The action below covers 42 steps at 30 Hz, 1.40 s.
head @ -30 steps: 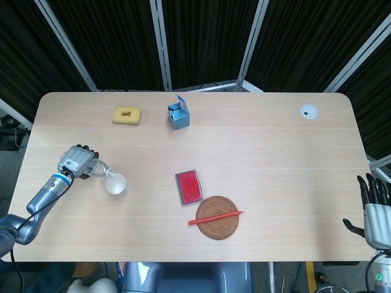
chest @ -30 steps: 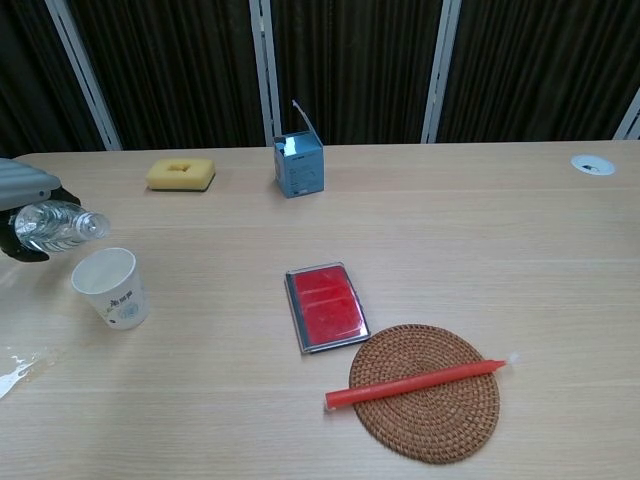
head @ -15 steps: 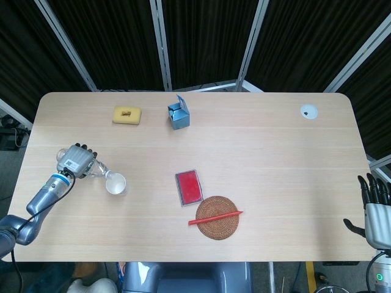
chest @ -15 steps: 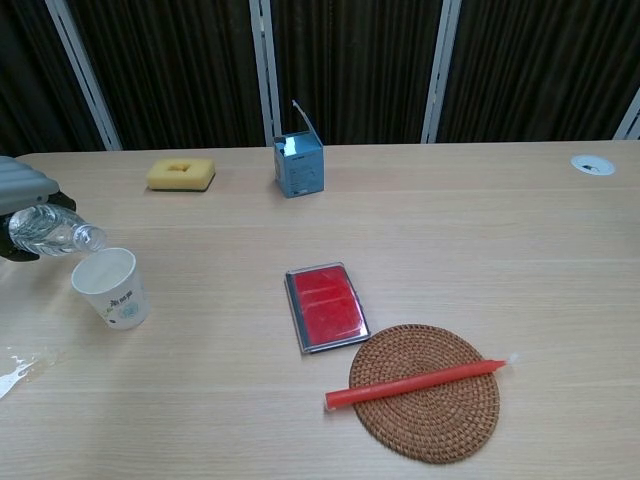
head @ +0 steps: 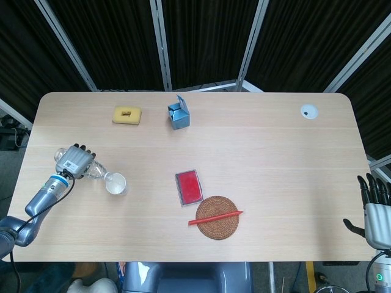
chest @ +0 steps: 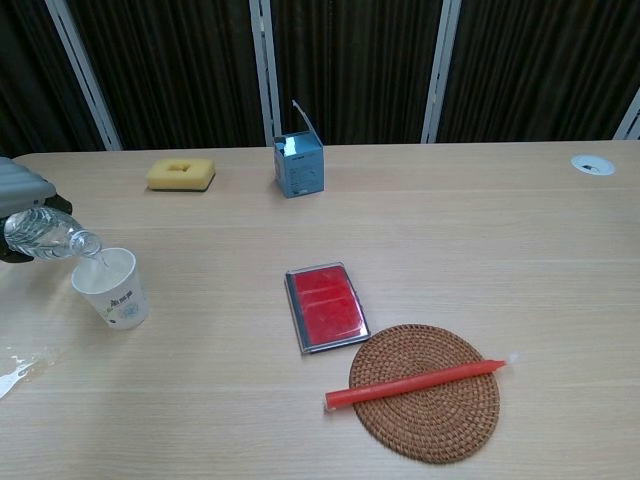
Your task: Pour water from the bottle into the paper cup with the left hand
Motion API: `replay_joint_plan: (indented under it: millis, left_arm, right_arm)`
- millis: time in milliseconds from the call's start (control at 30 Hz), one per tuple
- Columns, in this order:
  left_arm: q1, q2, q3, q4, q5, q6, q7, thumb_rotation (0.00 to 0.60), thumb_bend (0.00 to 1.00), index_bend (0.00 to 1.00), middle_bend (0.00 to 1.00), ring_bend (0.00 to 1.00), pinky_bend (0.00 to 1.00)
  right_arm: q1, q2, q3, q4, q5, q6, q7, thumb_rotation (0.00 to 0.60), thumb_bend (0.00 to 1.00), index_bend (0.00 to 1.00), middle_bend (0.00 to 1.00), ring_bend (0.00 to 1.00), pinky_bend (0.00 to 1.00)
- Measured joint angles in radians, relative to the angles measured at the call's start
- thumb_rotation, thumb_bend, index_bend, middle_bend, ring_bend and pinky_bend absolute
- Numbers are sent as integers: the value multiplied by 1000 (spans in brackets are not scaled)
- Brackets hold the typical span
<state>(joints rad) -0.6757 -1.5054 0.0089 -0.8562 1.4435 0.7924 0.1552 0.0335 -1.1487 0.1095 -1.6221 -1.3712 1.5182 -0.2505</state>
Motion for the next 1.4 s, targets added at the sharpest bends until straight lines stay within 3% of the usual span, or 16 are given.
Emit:
replay_joint_plan:
  millis: [1400]
  left_arm:
    - [6, 65, -10, -107, -18, 43, 97, 600, 575, 617, 466, 302, 338]
  right_arm:
    - [-9, 15, -1, -19, -8, 13, 10, 600, 0, 0, 0, 0, 0]
